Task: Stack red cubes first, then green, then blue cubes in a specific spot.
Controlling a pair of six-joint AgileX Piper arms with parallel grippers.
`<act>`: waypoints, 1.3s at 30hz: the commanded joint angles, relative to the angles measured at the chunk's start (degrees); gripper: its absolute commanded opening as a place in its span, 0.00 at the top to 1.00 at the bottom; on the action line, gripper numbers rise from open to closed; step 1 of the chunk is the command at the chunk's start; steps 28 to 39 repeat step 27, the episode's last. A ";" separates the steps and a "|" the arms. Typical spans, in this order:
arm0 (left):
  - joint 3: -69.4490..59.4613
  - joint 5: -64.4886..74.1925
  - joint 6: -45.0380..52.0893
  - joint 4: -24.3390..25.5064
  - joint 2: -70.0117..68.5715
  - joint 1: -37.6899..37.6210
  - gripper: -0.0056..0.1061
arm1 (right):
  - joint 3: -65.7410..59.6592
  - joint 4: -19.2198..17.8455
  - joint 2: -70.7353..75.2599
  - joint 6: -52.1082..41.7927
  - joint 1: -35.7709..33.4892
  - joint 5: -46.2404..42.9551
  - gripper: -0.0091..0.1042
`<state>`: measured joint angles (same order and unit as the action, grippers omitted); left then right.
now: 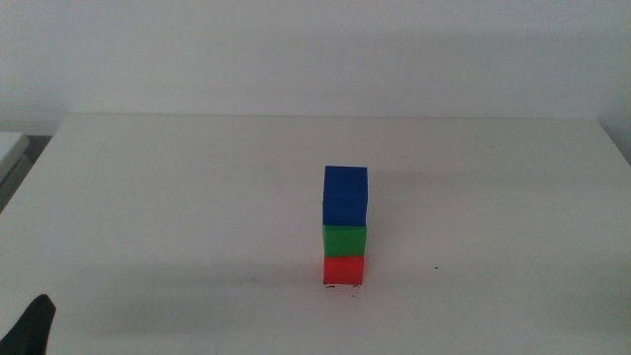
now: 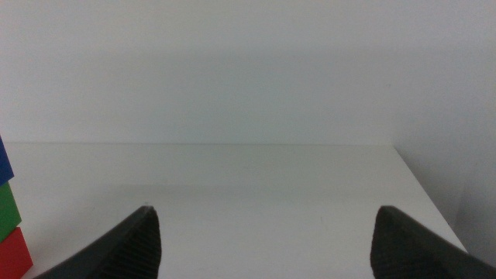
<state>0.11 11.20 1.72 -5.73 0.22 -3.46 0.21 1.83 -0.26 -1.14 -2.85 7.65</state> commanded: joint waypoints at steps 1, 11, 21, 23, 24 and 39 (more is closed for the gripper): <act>-0.11 -1.24 -0.23 -0.32 -0.22 0.09 0.11 | -0.21 -0.19 0.26 -0.13 0.38 -0.28 0.20; -0.11 -1.99 -0.10 2.91 -0.22 0.09 0.11 | -0.21 -0.19 0.26 -0.24 0.38 -0.30 0.20; -0.11 -1.99 -0.22 4.93 -0.22 0.09 0.11 | -0.21 -0.19 0.26 -0.24 0.38 -0.30 0.20; -0.11 -1.99 -0.22 5.06 -0.22 0.09 0.11 | -0.21 -0.19 0.26 -0.24 0.38 -0.30 0.20; -0.11 -1.99 -0.22 5.06 -0.22 0.09 0.11 | -0.21 -0.19 0.26 -0.24 0.38 -0.30 0.20; -0.11 -1.99 -0.22 5.06 -0.22 0.09 0.11 | -0.21 -0.19 0.26 -0.24 0.38 -0.30 0.20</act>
